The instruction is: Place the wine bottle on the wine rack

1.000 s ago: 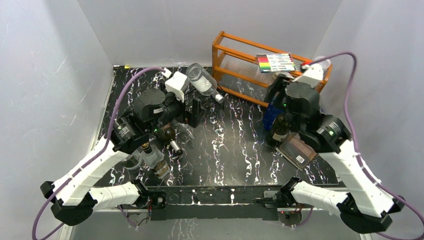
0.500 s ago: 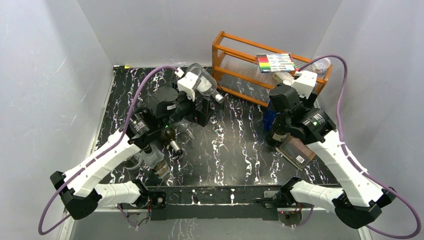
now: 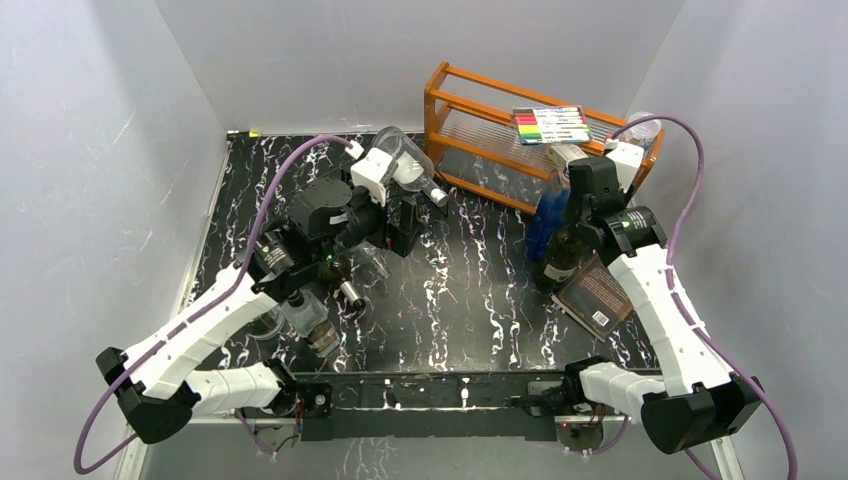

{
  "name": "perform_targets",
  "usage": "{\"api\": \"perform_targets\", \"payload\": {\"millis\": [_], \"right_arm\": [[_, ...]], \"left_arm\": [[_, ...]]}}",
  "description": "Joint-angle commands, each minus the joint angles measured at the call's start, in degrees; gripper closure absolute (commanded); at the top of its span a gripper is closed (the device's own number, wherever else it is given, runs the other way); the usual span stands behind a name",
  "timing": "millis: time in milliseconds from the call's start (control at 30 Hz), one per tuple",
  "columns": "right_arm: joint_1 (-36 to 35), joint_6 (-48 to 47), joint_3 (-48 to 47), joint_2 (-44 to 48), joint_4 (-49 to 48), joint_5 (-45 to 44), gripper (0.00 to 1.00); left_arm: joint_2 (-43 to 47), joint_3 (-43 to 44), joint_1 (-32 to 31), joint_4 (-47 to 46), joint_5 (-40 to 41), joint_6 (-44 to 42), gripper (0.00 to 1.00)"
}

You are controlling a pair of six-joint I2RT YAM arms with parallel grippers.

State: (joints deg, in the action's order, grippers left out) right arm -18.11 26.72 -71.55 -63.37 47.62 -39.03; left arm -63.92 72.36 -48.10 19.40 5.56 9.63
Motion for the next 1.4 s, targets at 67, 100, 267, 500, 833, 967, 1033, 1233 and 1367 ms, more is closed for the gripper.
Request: {"api": "perform_targets", "payload": {"millis": [67, 100, 267, 500, 833, 967, 1033, 1233, 1367], "right_arm": [[0.2, -3.1, -0.9, 1.8, -2.7, 3.9, 0.57], [0.2, -3.2, -1.0, 2.1, -2.3, 3.9, 0.61], [0.2, -3.5, -2.3, 3.6, -0.6, 4.2, 0.96], [0.2, -3.6, -5.4, 5.1, 0.9, 8.5, 1.00], [0.2, -5.8, -9.0, 7.3, -1.9, 24.8, 1.00], [0.2, -5.1, -7.7, 7.5, -3.2, 30.6, 1.00], [0.2, -4.3, -6.5, 7.6, -4.9, 34.1, 1.00], [0.2, -1.2, -2.4, 7.3, -8.8, 41.8, 1.00], [0.2, 0.7, -0.2, 7.2, -11.3, 46.3, 1.00]], "left_arm": [[1.5, -0.6, 0.2, -0.7, 0.1, 0.2, 0.02], [1.3, -0.7, 0.2, -0.7, 0.0, 0.2, 0.02], [0.8, -0.7, 0.2, -1.1, -0.9, 0.4, 0.02], [-1.4, -0.4, 0.2, -2.4, -2.4, 1.0, 0.02], [-6.7, -0.9, -0.2, -8.4, -12.6, 3.6, 0.02], [-8.2, -2.9, -1.5, -12.9, -15.0, 4.2, 0.02], [-9.0, -4.1, -2.5, -15.4, -15.8, 4.1, 0.02], [-10.2, -10.3, -3.9, -22.8, -18.4, 2.5, 0.03], [-10.1, -15.0, -4.4, -28.6, -22.0, 1.5, 0.03]]}}
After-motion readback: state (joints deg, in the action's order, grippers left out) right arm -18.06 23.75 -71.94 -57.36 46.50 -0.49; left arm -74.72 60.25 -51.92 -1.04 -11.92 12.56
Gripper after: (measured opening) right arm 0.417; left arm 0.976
